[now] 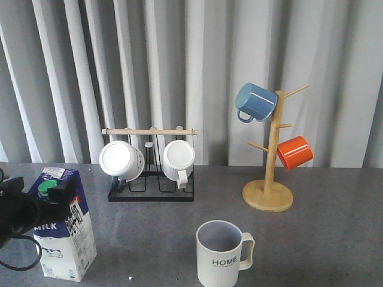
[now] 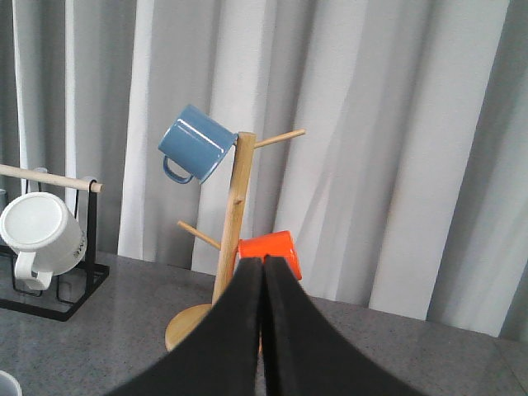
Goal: Place milk next to cup
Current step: 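Lift the milk carton with the left gripper and carry it toward the mug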
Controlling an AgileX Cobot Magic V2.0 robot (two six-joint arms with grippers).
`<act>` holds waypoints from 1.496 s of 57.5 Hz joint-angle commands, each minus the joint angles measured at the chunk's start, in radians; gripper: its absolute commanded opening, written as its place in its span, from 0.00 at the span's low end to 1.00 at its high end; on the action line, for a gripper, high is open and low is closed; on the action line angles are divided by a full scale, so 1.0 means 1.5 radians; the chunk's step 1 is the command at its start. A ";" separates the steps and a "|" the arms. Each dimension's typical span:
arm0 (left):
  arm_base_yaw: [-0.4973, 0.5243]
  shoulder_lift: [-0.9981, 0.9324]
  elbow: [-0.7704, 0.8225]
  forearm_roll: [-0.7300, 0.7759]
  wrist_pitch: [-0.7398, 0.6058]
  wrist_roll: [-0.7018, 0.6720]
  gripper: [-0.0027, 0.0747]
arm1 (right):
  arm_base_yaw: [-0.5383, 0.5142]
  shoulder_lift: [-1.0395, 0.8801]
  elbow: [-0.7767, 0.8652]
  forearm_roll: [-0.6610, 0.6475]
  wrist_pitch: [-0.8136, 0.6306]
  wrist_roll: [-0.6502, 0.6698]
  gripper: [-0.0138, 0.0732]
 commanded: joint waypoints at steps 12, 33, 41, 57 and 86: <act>-0.003 0.018 -0.023 0.018 -0.059 -0.028 0.97 | -0.004 -0.001 -0.022 -0.004 -0.049 -0.003 0.15; -0.003 0.083 -0.023 0.018 -0.107 -0.030 0.88 | -0.004 -0.001 -0.022 -0.004 -0.049 -0.003 0.15; -0.003 0.088 -0.023 0.018 -0.131 -0.030 0.71 | -0.004 -0.001 -0.022 -0.004 -0.049 -0.003 0.15; -0.003 0.088 -0.023 0.018 -0.134 -0.030 0.42 | -0.004 -0.001 -0.022 -0.004 -0.049 -0.003 0.15; -0.003 0.098 -0.023 0.016 -0.149 -0.035 0.28 | -0.004 -0.001 -0.022 -0.004 -0.049 -0.003 0.15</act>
